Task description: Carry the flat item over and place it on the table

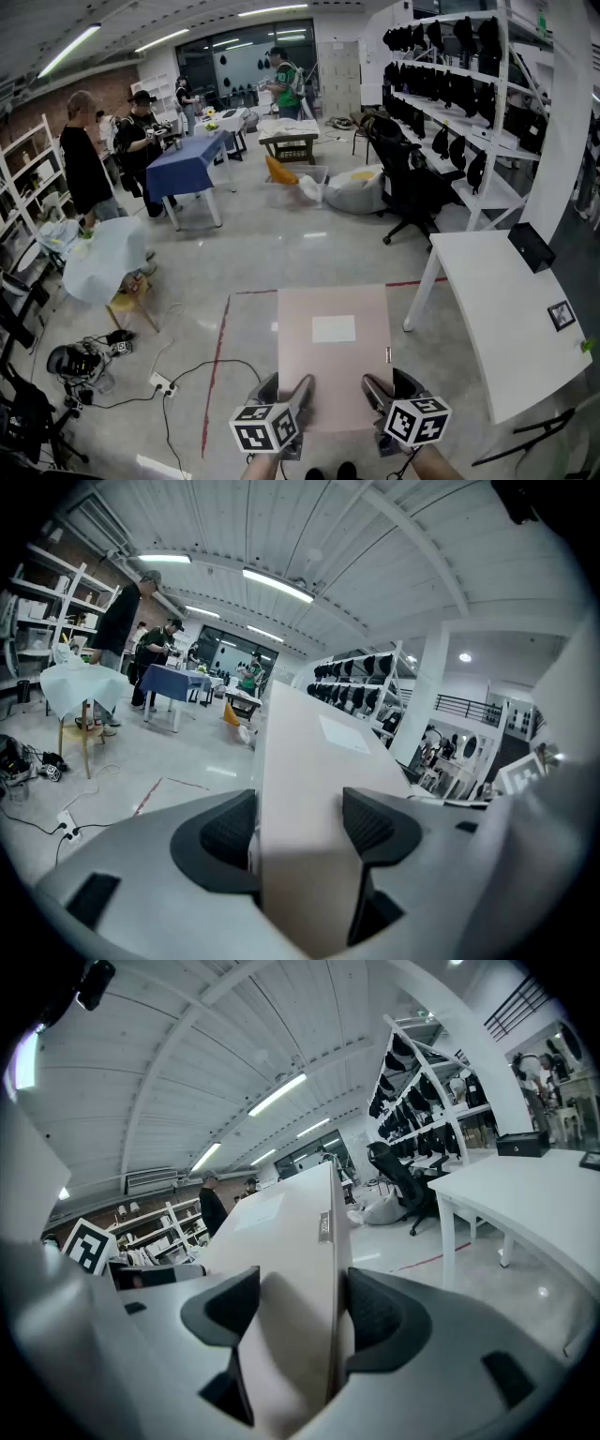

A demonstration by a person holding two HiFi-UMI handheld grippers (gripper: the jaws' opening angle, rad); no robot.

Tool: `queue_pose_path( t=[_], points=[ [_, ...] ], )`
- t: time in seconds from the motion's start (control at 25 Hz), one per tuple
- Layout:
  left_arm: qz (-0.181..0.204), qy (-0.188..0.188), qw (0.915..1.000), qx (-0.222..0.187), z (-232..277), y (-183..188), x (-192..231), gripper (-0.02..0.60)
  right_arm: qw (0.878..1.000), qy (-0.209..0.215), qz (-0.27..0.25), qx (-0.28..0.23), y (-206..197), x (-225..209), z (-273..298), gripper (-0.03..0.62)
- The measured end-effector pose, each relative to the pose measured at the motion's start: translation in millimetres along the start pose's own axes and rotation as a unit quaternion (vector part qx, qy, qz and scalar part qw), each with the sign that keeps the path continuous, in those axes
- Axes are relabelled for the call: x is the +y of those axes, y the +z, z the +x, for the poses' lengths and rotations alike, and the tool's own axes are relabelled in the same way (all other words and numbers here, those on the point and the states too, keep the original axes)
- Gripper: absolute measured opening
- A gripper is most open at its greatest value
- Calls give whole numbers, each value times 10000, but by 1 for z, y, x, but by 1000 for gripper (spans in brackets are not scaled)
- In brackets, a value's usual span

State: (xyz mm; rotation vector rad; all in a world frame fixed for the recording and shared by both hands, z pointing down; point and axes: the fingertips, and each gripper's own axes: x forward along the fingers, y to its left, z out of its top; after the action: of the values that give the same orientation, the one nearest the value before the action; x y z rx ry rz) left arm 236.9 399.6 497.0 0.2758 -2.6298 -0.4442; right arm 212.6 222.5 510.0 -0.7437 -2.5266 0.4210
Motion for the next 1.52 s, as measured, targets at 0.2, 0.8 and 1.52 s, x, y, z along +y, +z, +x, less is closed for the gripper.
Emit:
queue_pose_path(
  t=[0.2, 0.8, 1.52],
  points=[
    [-43, -4, 10000, 37, 7, -2, -4, 290, 10000, -9, 13, 28, 1, -8, 1, 290],
    [103, 16, 9999, -10, 33, 0, -24, 290, 9999, -6, 46, -94, 12, -38, 3, 288],
    [182, -210, 9996, 68, 115, 31, -20, 290, 9994, -287, 45, -184, 48, -82, 56, 284]
  ],
)
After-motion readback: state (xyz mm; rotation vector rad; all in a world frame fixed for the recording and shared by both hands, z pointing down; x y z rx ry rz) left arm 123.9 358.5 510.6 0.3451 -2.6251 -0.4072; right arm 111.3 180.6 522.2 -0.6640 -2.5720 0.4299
